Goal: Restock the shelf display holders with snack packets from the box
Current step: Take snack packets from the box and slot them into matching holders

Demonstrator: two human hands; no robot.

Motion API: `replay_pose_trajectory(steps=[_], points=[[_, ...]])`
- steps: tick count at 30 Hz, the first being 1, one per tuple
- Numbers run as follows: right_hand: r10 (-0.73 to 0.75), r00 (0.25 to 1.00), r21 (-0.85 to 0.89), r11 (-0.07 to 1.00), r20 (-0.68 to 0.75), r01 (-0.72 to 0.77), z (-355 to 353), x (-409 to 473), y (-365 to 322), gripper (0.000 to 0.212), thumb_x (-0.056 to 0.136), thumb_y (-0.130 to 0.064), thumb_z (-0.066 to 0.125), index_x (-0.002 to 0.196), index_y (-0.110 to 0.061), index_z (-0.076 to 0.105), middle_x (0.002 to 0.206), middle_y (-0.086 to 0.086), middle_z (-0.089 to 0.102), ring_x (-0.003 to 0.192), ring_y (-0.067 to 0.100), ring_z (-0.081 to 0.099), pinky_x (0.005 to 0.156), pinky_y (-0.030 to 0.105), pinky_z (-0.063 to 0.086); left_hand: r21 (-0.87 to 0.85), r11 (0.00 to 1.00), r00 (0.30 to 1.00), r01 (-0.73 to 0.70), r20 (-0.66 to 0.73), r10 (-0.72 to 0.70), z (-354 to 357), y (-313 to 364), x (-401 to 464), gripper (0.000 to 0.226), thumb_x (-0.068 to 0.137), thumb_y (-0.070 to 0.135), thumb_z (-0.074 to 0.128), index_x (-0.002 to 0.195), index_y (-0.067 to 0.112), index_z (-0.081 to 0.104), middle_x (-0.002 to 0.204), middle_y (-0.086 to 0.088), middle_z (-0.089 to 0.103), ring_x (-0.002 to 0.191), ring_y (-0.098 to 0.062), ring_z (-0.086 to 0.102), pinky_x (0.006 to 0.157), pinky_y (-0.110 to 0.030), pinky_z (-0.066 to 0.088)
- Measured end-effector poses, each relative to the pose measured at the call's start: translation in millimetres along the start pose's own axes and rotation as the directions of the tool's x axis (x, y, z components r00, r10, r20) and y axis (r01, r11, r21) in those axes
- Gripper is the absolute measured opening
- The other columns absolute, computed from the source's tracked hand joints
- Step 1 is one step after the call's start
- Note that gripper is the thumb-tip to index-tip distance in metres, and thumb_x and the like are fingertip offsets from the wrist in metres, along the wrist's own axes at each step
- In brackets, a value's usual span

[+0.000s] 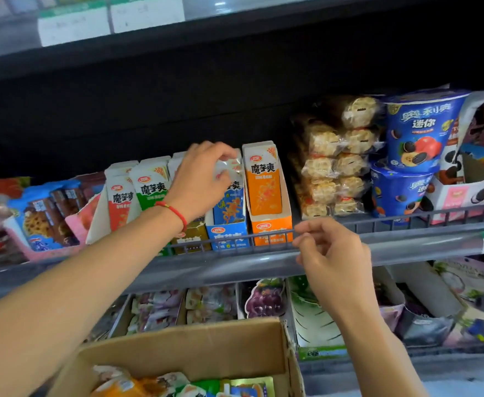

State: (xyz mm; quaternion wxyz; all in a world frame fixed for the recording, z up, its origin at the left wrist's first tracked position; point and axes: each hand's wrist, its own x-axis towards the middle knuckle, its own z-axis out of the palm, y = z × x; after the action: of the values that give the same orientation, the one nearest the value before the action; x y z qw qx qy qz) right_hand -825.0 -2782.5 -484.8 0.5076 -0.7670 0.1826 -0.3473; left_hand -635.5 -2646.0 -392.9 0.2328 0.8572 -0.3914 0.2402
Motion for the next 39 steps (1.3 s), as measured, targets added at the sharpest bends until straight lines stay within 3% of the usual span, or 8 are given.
replay_pose_trajectory(steps=[7,11,13,16,21,28,34,39], points=[[-0.142,0.937,-0.107,0.977,0.32,0.184,30,-23,-3,0.016,0.094,-0.014,0.064,0.092,-0.029,0.07,0.075,-0.007,0.072,0.068,0.007,0.067,0.066,0.025,0.054,-0.187,0.982,0.966,-0.004,0.253,0.052,-49,-17,-199,0.024,0.093,0.001,0.063,0.104,0.021,0.071,0.099,0.016,0.065,0.09,-0.003,0.061,0.081,-0.014,0.047],[-0.171,0.851,-0.13,0.955,0.496,0.268,57,-43,-7,0.012,0.094,-0.015,0.065,0.093,-0.025,0.072,0.074,-0.013,0.069,0.069,0.001,0.065,0.063,0.009,0.046,-0.06,0.988,0.644,0.143,0.764,-0.047,-29,-49,-266,0.02,0.102,0.03,0.055,0.117,0.039,0.066,0.111,0.025,0.061,0.106,0.007,0.054,0.099,-0.015,0.04],[-0.149,0.783,-0.221,0.912,0.604,0.345,78,-54,-1,0.009,0.094,-0.019,0.066,0.096,-0.025,0.072,0.077,-0.015,0.069,0.071,0.0,0.064,0.068,0.011,0.047,-0.011,0.984,0.481,0.175,0.873,-0.076,-19,-65,-281,0.024,0.101,0.035,0.055,0.122,0.042,0.062,0.118,0.023,0.061,0.105,0.004,0.055,0.098,-0.025,0.047],[0.083,0.64,-0.467,0.756,0.764,0.458,114,-77,18,0.017,0.095,-0.033,0.059,0.108,-0.025,0.068,0.1,-0.003,0.071,0.095,0.013,0.067,0.085,0.032,0.055,0.077,0.978,0.403,0.192,0.903,-0.15,-8,-86,-294,0.032,0.1,0.033,0.055,0.131,0.038,0.059,0.119,0.008,0.067,0.104,-0.009,0.062,0.091,-0.032,0.053],[0.539,0.446,-0.693,0.46,0.715,0.555,155,-131,51,0.04,0.098,-0.044,0.056,0.124,-0.013,0.061,0.131,0.01,0.062,0.121,0.032,0.061,0.094,0.039,0.05,0.127,0.972,0.473,0.2,0.856,-0.209,-6,-106,-295,0.035,0.099,0.036,0.054,0.133,0.04,0.054,0.122,0.005,0.062,0.11,-0.017,0.058,0.095,-0.041,0.052],[0.591,0.417,-0.698,0.393,0.69,0.599,170,-158,75,0.05,0.096,-0.054,0.056,0.124,-0.014,0.065,0.13,0.011,0.064,0.122,0.033,0.061,0.094,0.038,0.05,0.011,0.948,0.637,0.318,0.738,-0.222,-22,-102,-284,0.032,0.103,0.026,0.051,0.133,0.034,0.058,0.109,0.016,0.067,0.096,-0.002,0.057,0.091,-0.037,0.055],[0.485,0.443,-0.655,0.499,0.754,0.568,165,-135,61,0.026,0.104,-0.023,0.047,0.115,-0.006,0.063,0.119,0.015,0.064,0.112,0.035,0.062,0.088,0.039,0.049,-0.022,0.919,0.753,0.395,0.581,-0.309,-33,-95,-279,0.029,0.099,0.021,0.054,0.123,0.031,0.068,0.105,0.014,0.069,0.091,0.003,0.062,0.086,-0.024,0.056],[0.27,0.567,-0.461,0.858,0.778,0.225,144,-102,33,0.024,0.099,-0.019,0.051,0.088,-0.003,0.066,0.088,0.018,0.072,0.085,0.038,0.067,0.071,0.046,0.054,-0.232,0.763,0.749,0.604,0.491,-0.444,-35,-70,-286,0.024,0.095,0.028,0.065,0.118,0.033,0.07,0.109,0.02,0.068,0.092,0.007,0.064,0.078,-0.007,0.051]])
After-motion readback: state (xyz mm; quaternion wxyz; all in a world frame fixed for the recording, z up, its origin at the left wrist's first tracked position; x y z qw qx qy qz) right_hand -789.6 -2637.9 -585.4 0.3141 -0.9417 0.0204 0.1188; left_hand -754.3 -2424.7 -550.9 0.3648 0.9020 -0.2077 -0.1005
